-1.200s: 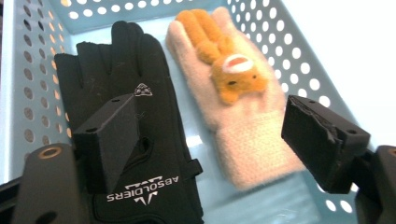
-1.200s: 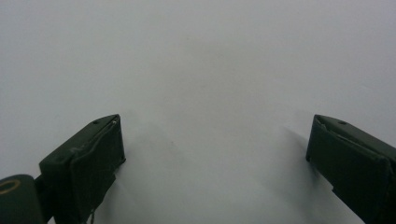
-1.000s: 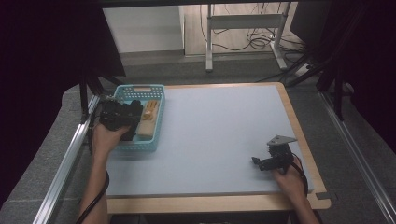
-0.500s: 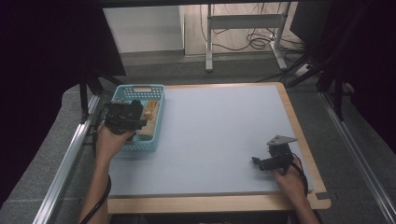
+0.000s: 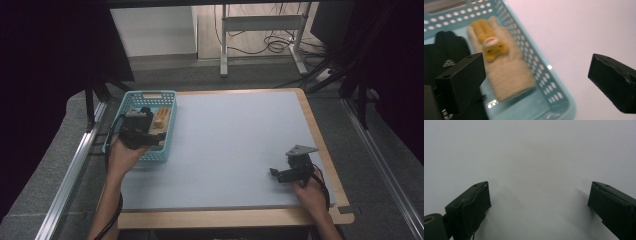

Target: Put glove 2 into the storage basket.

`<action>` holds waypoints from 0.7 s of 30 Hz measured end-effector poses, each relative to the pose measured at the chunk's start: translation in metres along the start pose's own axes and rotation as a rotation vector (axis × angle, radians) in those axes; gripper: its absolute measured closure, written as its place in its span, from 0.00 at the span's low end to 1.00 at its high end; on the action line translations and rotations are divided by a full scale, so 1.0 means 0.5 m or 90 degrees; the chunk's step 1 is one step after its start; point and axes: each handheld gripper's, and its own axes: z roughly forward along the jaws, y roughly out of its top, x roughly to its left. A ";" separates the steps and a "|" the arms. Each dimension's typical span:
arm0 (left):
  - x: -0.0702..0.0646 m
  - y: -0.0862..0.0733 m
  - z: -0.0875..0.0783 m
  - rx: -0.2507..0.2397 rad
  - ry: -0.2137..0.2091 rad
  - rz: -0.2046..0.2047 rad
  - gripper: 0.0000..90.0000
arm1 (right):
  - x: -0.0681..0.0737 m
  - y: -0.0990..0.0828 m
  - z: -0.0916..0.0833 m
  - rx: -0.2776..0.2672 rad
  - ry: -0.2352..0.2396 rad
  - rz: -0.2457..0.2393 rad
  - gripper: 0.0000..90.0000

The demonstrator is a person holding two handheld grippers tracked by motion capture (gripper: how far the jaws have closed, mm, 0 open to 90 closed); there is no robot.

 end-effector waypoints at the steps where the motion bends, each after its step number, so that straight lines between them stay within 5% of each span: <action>1: -0.005 0.000 0.001 0.002 -0.004 0.005 0.02 | 0.000 0.000 0.000 0.000 0.000 0.000 0.04; 21: -0.101 -0.007 0.036 -0.005 -0.049 0.069 0.00 | 0.000 0.000 0.000 0.000 0.000 -0.001 0.04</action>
